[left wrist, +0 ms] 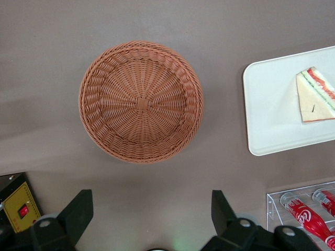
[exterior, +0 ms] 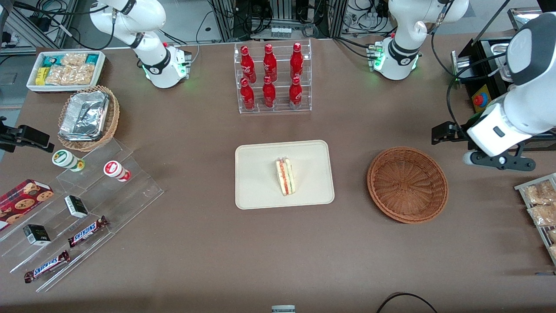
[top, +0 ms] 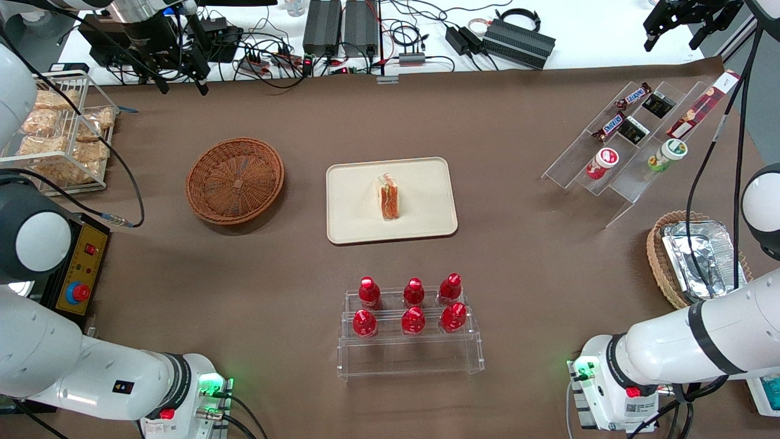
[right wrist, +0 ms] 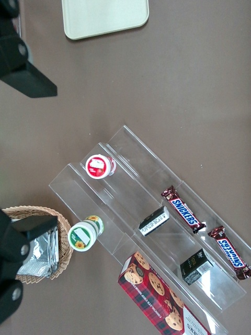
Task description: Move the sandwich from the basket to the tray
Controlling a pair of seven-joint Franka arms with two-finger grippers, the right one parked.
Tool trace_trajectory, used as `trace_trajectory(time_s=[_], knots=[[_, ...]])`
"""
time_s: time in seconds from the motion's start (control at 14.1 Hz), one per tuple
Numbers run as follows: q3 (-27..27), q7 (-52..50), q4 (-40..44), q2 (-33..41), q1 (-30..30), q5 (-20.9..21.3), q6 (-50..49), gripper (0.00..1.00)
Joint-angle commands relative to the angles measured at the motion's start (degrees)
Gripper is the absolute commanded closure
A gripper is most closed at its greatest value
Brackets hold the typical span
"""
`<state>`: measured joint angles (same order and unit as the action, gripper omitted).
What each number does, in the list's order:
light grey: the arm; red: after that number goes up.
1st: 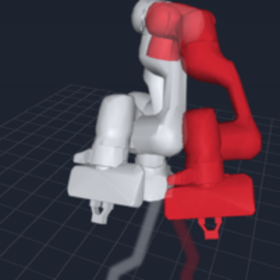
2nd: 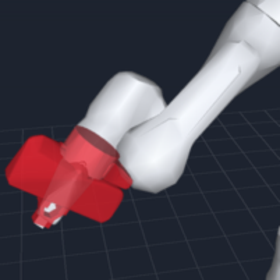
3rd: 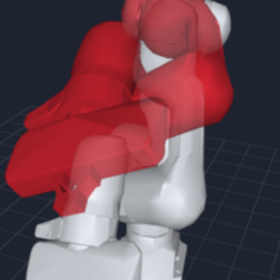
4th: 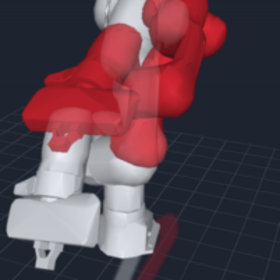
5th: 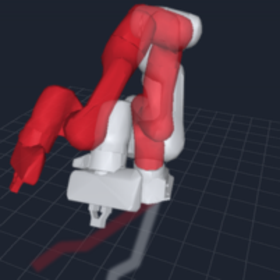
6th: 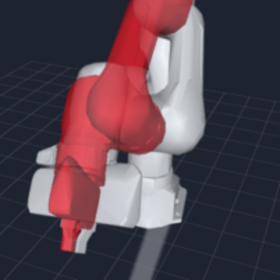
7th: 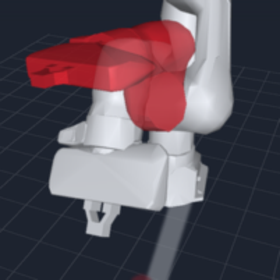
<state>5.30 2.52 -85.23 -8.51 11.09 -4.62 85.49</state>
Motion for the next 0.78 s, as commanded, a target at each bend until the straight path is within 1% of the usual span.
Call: trace_trajectory(time_s=[0.0, 0.07, 0.21, 0.5, 0.71], knots=[[-7.2, 0.6, -1.3, 3.1, -7.8, 1.1, -1.3, 0.00], [-8.5, 1.1, -1.4, 3.7, -9.7, 1.2, -1.5, 0.00], [-8.9, 2.2, -2.5, 5.4, -11.3, 2.0, -2.1, 0.00], [-9.7, 2.1, -5.5, 7.3, -11.7, 5.0, -1.6, 0.00], [-10.4, 2.1, -8.1, 10.3, -12.6, 5.4, -1.6, 0.00]])
